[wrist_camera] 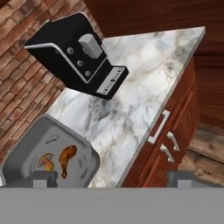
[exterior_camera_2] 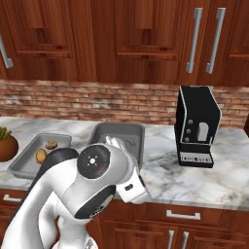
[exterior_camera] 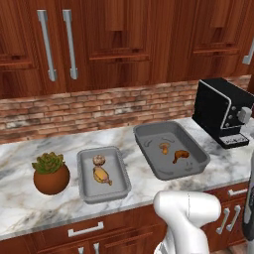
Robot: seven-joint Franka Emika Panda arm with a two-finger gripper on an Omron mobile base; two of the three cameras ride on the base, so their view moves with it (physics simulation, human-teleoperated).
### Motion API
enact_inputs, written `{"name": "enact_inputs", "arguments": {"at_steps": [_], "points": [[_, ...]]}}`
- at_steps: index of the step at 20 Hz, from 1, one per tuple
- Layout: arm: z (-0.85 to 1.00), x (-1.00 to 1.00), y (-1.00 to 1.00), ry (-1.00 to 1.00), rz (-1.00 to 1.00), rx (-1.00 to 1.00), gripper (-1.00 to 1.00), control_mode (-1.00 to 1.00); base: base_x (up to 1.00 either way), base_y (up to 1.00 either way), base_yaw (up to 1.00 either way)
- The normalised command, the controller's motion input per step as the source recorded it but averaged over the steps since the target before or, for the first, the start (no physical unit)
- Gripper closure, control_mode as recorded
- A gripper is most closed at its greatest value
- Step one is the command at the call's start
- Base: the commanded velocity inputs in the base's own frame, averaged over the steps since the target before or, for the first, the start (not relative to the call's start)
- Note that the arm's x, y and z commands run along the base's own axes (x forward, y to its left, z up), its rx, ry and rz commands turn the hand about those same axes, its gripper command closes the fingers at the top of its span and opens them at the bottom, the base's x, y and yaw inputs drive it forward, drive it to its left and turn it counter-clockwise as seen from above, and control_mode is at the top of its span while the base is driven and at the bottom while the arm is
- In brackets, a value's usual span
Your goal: Place one mushroom and one chicken drumstick in each tupperware on the nearby counter, to pack two identical lunches.
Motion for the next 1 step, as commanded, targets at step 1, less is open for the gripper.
{"name": "enact_inputs", "arguments": {"at_steps": [1], "points": [[0.00,0.00,0.00,0.00,0.00,0.00,-1.00,-1.00,0.00,0.00,0.00]]}}
